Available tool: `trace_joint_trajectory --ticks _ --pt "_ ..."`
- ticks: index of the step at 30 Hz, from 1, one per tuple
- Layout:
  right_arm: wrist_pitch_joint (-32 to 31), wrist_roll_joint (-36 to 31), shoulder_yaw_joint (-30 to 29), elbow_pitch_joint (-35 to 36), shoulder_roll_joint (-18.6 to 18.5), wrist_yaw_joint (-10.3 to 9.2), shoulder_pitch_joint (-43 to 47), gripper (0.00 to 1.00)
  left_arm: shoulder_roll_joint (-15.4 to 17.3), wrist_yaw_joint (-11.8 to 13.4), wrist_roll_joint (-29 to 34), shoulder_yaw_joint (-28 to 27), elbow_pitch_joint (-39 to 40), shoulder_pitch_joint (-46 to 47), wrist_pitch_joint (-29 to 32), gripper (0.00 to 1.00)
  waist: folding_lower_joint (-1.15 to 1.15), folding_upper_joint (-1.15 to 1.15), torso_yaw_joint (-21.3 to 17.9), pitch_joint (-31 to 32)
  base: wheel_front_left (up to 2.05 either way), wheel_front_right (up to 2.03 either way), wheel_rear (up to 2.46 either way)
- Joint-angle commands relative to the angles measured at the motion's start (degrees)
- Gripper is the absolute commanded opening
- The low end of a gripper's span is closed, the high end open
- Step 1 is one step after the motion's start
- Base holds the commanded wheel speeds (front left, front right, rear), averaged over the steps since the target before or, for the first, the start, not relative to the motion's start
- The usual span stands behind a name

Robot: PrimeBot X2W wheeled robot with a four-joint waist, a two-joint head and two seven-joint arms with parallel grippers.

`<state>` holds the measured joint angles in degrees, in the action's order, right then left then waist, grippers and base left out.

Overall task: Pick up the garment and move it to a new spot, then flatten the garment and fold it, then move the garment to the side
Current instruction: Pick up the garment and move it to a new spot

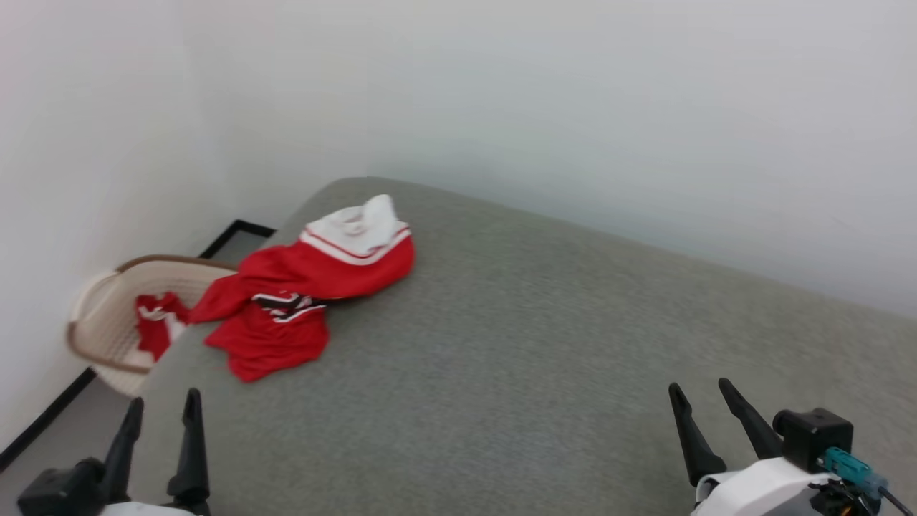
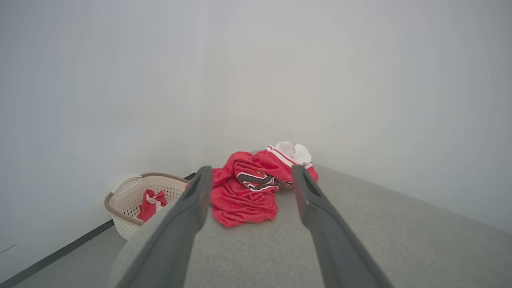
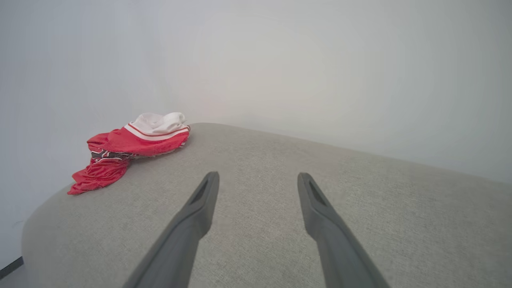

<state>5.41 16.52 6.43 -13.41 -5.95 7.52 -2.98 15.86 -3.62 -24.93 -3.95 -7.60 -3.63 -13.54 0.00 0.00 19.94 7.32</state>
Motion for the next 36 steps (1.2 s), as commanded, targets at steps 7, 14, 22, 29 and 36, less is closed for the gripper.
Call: trace_joint_trajectory --ticks 7,14,22,29,36 --pt "1.0 0.5 0.7 -1.3 -0.2 -0.06 -1.4 1.00 1.4 -0.2 -1.3 0.1 2.1 0.4 1.9 1.00 0.00 0.00 3.2 0.4 0.00 0.00 0.00" --pt "-0.2 -0.1 0.6 -0.4 -0.9 -0.06 -2.4 1.00 4.1 -1.4 -2.6 0.2 2.3 3.9 4.8 1.00 0.00 0.00 -0.4 -2.3 0.00 0.00 0.00" --pt "-2.4 -2.0 -0.5 3.4 -2.3 -0.06 -5.2 1.00 10.0 -3.3 -8.2 0.0 -0.5 13.3 10.0 1.00 0.00 0.00 -7.4 -11.0 0.00 0.00 0.00" --pt "-3.9 -4.4 -2.1 7.3 -2.7 -0.06 -8.6 1.00 16.1 -3.8 -15.7 1.6 -7.1 25.8 16.3 1.00 0.00 0.00 -12.0 -20.3 0.00 0.00 0.00" --pt "-4.7 -5.9 -2.9 10.8 -2.3 -0.07 -11.3 1.00 23.0 -3.9 -23.3 7.5 -16.1 36.8 22.7 1.00 0.00 0.00 -14.9 -28.2 0.00 0.00 0.00"
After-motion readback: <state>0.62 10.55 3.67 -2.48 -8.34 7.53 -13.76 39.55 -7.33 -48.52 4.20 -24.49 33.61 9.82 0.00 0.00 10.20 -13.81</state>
